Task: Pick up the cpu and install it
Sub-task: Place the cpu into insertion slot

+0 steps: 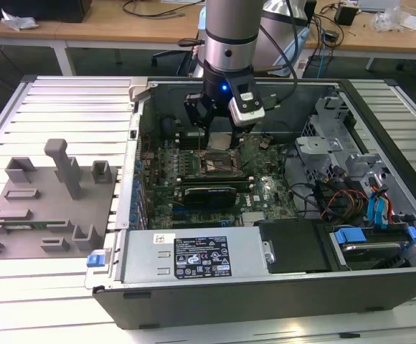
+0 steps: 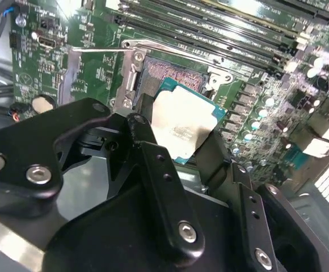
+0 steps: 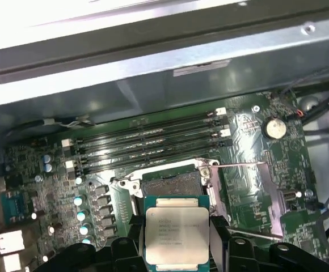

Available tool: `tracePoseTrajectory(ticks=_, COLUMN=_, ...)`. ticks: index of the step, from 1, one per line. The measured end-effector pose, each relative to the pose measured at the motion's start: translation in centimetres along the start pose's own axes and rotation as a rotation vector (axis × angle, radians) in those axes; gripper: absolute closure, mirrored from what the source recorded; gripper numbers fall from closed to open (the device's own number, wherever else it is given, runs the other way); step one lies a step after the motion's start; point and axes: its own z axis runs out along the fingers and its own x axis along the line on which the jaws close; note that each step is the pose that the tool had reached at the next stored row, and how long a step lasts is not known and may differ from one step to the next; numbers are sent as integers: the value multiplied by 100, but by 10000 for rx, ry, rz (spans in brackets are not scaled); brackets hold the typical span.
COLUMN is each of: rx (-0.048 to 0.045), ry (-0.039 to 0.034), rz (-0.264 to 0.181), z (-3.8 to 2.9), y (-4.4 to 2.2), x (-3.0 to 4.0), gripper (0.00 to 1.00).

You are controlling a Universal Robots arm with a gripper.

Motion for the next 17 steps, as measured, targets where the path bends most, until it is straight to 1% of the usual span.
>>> tracePoseTrajectory(ticks=1, rx=2, ry=-5, rz=135, z=0, y=0, x=0, gripper=46)
tracePoseTrajectory(ticks=4, rx=6, ry=-32, rz=872, z=1, y=0, x=0, gripper=46)
tracePoseTrajectory(ticks=9, rx=13, ry=-60, rz=1658, z=2, y=0, x=0, gripper=46)
tracePoseTrajectory(ticks=11, rx=16, ry=-77, rz=2134, z=2, y=0, x=0, gripper=46)
tracePoseTrajectory(ticks=16, rx=23, ry=-108, rz=2999, z=3, y=0, x=0, gripper=46)
tracePoseTrajectory(ticks=17, rx=25, ry=-118, rz=3253, z=4, y=0, x=0, gripper=46)
